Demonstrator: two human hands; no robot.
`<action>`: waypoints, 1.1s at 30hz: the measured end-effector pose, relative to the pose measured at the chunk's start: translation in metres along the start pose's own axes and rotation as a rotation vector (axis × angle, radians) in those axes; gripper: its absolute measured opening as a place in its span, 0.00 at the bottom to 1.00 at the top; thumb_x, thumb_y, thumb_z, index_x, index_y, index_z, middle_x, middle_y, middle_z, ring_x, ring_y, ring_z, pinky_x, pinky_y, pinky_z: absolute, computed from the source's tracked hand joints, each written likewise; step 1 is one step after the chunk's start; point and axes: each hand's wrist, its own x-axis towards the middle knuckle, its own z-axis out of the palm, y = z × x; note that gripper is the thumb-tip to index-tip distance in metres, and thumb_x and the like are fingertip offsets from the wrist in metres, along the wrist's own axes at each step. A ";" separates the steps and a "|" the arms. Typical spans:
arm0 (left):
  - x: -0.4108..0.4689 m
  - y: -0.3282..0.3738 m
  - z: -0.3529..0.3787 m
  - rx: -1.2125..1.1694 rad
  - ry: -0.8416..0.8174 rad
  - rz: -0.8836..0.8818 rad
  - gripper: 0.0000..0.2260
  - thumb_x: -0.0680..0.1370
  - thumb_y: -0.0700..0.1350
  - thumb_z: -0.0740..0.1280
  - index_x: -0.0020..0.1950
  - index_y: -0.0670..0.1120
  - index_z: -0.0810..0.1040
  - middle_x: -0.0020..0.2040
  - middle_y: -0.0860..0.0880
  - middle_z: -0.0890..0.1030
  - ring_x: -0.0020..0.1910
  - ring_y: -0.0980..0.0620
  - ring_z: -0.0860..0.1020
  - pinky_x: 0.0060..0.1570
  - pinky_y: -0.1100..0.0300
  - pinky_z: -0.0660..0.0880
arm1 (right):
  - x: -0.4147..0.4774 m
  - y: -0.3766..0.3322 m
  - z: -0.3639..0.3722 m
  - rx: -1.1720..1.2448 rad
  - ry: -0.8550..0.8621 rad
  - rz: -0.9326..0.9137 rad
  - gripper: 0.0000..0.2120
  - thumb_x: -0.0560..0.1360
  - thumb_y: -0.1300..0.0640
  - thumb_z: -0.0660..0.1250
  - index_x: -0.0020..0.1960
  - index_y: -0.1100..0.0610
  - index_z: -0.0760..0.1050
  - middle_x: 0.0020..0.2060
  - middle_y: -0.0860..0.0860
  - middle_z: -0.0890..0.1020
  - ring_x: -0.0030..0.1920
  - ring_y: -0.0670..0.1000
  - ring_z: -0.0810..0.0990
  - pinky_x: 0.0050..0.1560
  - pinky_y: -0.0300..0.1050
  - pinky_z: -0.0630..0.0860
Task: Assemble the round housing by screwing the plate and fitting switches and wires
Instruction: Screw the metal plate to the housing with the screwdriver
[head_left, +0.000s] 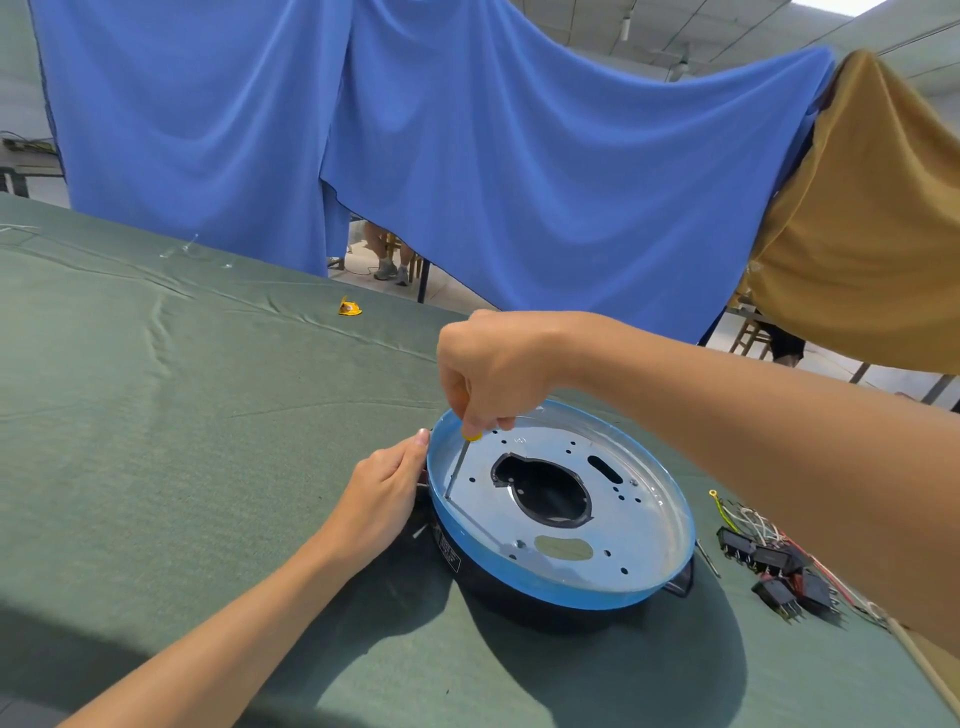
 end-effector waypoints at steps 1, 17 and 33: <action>0.000 0.000 0.000 0.008 -0.001 0.006 0.23 0.80 0.60 0.54 0.47 0.48 0.84 0.46 0.49 0.86 0.51 0.44 0.82 0.57 0.39 0.75 | 0.000 0.000 0.001 -0.001 0.010 -0.009 0.06 0.74 0.57 0.70 0.42 0.58 0.83 0.33 0.50 0.85 0.25 0.41 0.77 0.24 0.30 0.71; -0.008 0.016 -0.003 0.154 0.141 -0.072 0.16 0.83 0.57 0.58 0.41 0.58 0.82 0.37 0.56 0.84 0.42 0.55 0.82 0.49 0.50 0.78 | -0.031 0.046 0.022 0.282 0.148 0.251 0.19 0.80 0.48 0.60 0.40 0.59 0.78 0.28 0.50 0.77 0.27 0.50 0.73 0.28 0.37 0.69; 0.004 0.048 0.024 0.272 0.227 -0.602 0.05 0.74 0.39 0.62 0.48 0.38 0.73 0.50 0.39 0.78 0.48 0.39 0.78 0.49 0.47 0.78 | -0.033 0.066 0.124 0.879 0.438 0.457 0.16 0.83 0.49 0.55 0.51 0.60 0.74 0.42 0.52 0.82 0.43 0.51 0.77 0.48 0.49 0.74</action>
